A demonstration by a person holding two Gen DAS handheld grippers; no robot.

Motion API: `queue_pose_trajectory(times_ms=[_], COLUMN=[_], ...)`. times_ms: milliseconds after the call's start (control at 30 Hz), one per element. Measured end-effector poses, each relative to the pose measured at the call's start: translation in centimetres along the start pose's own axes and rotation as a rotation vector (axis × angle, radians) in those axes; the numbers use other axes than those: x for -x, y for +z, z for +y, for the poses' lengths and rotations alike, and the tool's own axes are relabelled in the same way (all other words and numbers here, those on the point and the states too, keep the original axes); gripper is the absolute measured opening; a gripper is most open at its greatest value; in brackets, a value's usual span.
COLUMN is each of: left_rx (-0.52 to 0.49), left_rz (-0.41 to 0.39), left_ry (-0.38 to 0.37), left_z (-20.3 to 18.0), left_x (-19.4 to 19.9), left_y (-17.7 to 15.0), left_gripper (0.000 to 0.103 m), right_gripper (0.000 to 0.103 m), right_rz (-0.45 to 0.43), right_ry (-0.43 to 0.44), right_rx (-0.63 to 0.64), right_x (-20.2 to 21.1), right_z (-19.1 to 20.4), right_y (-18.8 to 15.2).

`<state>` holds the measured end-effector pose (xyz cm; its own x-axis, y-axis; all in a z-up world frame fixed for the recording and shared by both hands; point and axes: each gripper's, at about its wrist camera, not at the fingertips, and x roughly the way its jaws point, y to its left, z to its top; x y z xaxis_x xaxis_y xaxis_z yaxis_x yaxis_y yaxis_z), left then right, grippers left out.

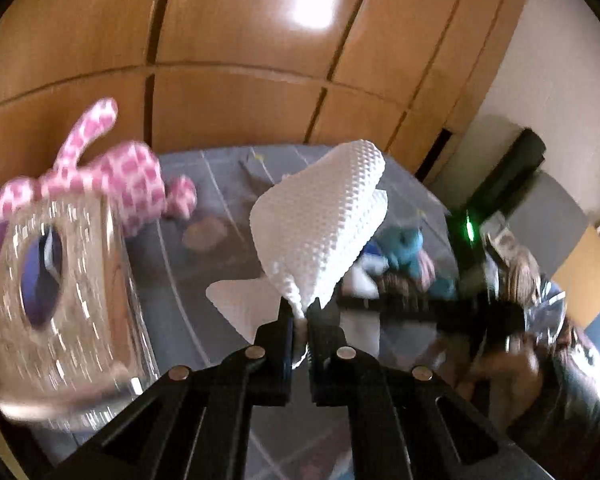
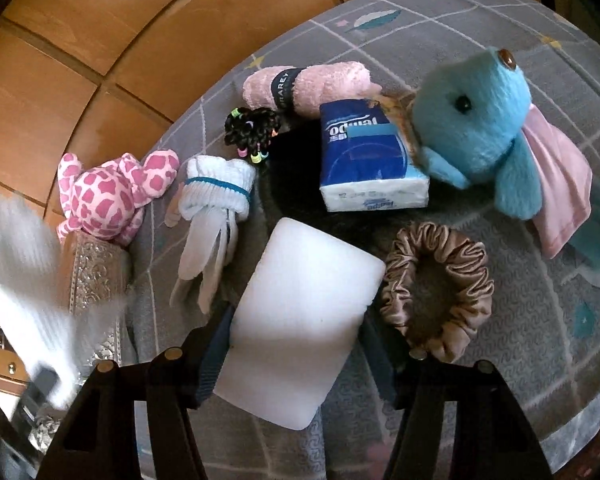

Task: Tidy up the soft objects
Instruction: 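Carry the tissue with the left gripper into the gold tray and release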

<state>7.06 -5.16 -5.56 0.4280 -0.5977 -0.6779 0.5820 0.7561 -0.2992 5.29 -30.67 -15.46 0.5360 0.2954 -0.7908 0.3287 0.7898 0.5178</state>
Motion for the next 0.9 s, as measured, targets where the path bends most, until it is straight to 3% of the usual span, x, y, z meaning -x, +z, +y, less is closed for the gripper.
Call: queue_pose_trajectory(times_ms=[200,333,467,667,900], left_rx=[0.099,0.194,0.281,0.412,0.519], left_rz=[-0.081,-0.144,-0.202,-0.263,-0.275], left_ry=[0.063,0.166,0.280,0.427,0.550], left_z=[3.9,8.7,13.9,20.0,23.4], left_x=[0.8,2.9,6.1,11.8,16.7], left_y=[6.1,9.0,9.8,7.0,-0.9], left_gripper=[0.006,0.006,0.006,0.006,0.006], right_gripper=[0.063,0.063,0.063,0.064,0.064], right_rz=[-0.005,-0.009,-0.010,-0.015,-0.019], right_ry=[0.002,-0.005,-0.019,-0.030,-0.045], right_rx=[0.022,0.044,0.069,0.093,0.126], right_x=[0.2,0.0,-0.2,-0.5,-0.5], right_z=[0.0,0.3,0.6,1.0,1.2], right_y=[-0.4,-0.7,-0.7,-0.7,-0.8])
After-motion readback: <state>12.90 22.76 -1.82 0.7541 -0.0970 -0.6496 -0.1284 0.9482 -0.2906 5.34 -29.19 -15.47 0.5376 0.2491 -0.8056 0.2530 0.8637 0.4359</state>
